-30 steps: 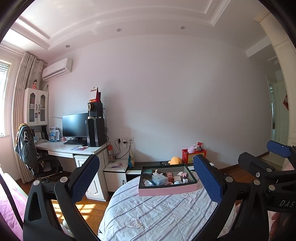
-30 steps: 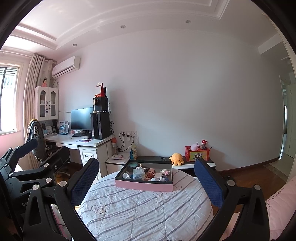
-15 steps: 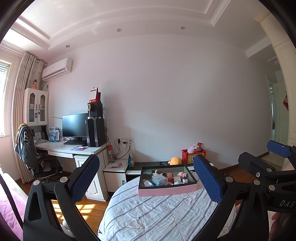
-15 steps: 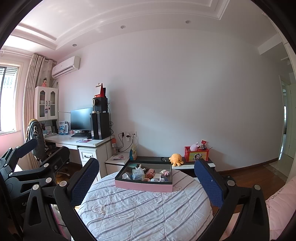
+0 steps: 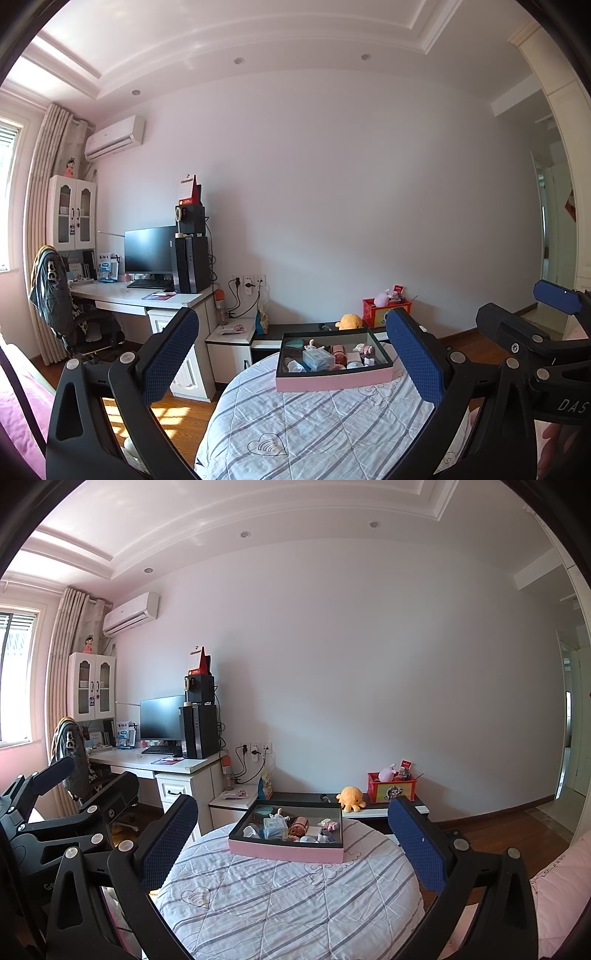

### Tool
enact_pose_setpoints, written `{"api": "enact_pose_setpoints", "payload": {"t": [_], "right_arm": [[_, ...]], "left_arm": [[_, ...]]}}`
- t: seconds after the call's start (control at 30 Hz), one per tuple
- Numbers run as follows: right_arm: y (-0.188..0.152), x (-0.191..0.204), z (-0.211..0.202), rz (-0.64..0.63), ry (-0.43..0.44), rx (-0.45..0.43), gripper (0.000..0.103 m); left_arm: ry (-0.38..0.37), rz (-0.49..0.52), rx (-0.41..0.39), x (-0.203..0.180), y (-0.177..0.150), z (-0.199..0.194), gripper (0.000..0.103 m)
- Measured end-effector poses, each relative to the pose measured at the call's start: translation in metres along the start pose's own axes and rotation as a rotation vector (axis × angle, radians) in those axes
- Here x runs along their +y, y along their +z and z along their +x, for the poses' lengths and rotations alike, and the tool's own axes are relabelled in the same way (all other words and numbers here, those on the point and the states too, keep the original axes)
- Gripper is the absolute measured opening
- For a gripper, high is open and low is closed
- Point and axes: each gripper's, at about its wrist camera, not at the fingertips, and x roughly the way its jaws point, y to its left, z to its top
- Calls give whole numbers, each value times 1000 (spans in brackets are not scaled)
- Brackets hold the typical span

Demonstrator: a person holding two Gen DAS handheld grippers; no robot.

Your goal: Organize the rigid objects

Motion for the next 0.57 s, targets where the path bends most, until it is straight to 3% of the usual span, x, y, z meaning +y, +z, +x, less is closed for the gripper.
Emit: {"api": "enact_pose_setpoints", "payload": {"t": [0.57], "right_arm": [[1,-1,0,3,2,-3,103]], "left_arm": [[1,-3,-1,0,0,-1,103]]}}
